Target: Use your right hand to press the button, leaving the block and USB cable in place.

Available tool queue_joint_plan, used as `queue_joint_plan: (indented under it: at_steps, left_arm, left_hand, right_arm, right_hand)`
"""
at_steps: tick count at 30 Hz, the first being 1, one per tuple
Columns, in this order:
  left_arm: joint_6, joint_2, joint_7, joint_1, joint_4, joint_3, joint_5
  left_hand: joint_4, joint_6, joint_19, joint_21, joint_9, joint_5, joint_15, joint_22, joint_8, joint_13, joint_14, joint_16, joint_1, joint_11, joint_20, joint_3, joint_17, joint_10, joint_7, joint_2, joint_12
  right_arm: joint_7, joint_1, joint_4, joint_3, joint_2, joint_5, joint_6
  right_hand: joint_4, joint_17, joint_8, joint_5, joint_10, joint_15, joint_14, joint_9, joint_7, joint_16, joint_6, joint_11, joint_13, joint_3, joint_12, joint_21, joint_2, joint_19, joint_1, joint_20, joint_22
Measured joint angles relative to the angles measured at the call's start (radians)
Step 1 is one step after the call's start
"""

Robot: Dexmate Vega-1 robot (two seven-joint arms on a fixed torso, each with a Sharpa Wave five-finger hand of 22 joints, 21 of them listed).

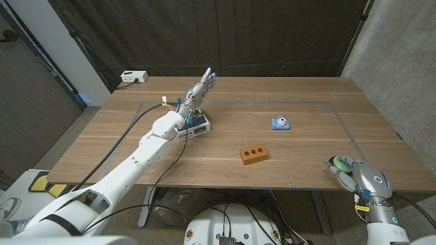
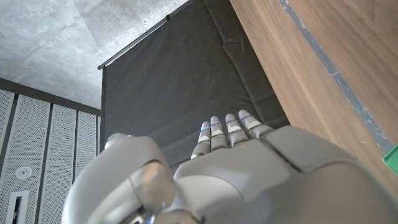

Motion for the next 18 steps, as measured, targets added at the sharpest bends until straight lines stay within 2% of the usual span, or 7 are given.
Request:
queue_joint_plan:
  at_steps: [18]
  left_arm:
    - [-0.002, 0.024, -0.076, -0.004, 0.012, -0.007, -0.033]
  left_hand:
    - [0.005, 0.000, 0.002, -0.011, 0.000, 0.000, 0.000, 0.000, 0.000, 0.000, 0.000, 0.000, 0.000, 0.000, -0.009, -0.005, 0.000, 0.000, 0.000, 0.000, 0.000]
  right_arm:
    - [-0.040, 0.001, -0.050, -0.031, 0.055, -0.079, -0.019]
  right_hand:
    - [0.000, -0.003, 0.000, 0.000, 0.000, 0.000, 0.000, 0.000, 0.000, 0.005, 0.000, 0.000, 0.000, 0.000, 0.008, 0.000, 0.000, 0.000, 0.000, 0.000, 0.000]
